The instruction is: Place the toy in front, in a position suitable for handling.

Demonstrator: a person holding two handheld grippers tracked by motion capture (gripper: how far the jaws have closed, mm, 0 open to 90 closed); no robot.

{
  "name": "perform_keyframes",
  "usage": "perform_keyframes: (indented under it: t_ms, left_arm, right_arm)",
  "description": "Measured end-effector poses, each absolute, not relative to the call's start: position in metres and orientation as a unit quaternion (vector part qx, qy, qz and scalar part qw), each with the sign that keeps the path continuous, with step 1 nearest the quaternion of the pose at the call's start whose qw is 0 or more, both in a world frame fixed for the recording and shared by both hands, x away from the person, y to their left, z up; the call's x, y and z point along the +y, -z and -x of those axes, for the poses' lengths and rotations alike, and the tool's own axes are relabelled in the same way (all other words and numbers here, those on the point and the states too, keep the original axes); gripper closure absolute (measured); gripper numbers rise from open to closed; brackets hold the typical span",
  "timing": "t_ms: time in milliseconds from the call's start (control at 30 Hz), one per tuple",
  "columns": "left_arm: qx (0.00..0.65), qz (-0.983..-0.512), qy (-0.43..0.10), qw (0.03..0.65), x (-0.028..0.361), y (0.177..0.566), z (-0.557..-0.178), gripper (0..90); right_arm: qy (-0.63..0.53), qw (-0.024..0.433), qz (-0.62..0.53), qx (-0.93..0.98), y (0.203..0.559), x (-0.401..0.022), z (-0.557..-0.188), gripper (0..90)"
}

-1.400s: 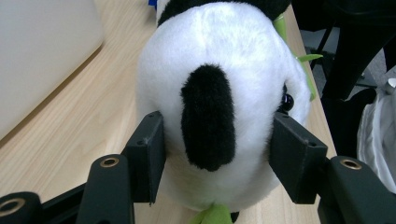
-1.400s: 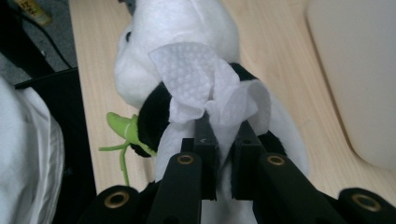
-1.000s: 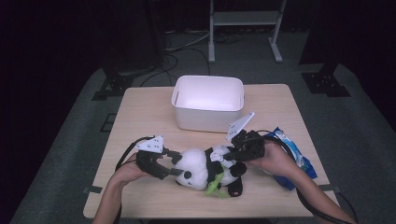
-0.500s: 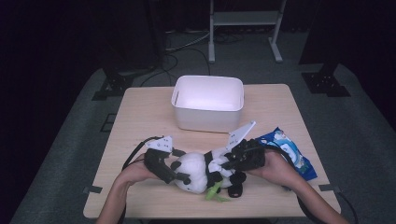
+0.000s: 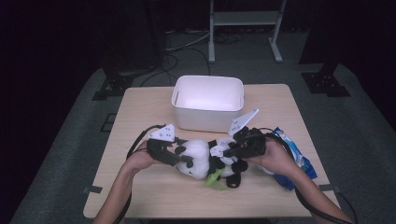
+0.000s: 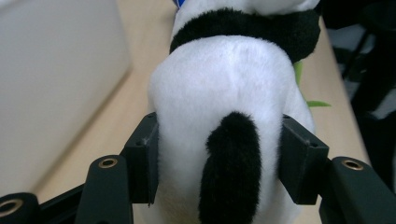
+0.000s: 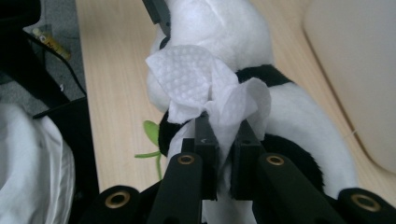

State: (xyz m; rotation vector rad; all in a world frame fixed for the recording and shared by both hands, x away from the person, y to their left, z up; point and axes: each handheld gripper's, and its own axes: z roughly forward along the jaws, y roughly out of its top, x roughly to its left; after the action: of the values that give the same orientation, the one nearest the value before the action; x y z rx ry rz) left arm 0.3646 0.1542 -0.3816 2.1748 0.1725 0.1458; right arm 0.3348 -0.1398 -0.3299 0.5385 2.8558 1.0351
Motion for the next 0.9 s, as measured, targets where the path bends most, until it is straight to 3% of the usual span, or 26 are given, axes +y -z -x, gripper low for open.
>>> perform_keyframes:
  t_ms: [200, 633, 900]
  left_arm:
    - [0.041, -0.899, -0.083, 0.428, 0.159, 0.386, -0.364, 38.7]
    - [0.042, -0.885, -0.078, 0.456, 0.173, 0.400, -0.351, 38.1]
    - [0.076, -0.884, -0.039, 0.459, 0.170, 0.394, -0.344, 24.3]
  right_arm:
    - [-0.336, 0.019, -0.164, 0.927, 0.335, -0.129, -0.338, 83.3]
    - [-0.324, 0.039, -0.181, 0.928, 0.323, -0.105, -0.372, 83.2]
    - [-0.323, 0.024, -0.185, 0.928, 0.335, -0.112, -0.360, 83.3]
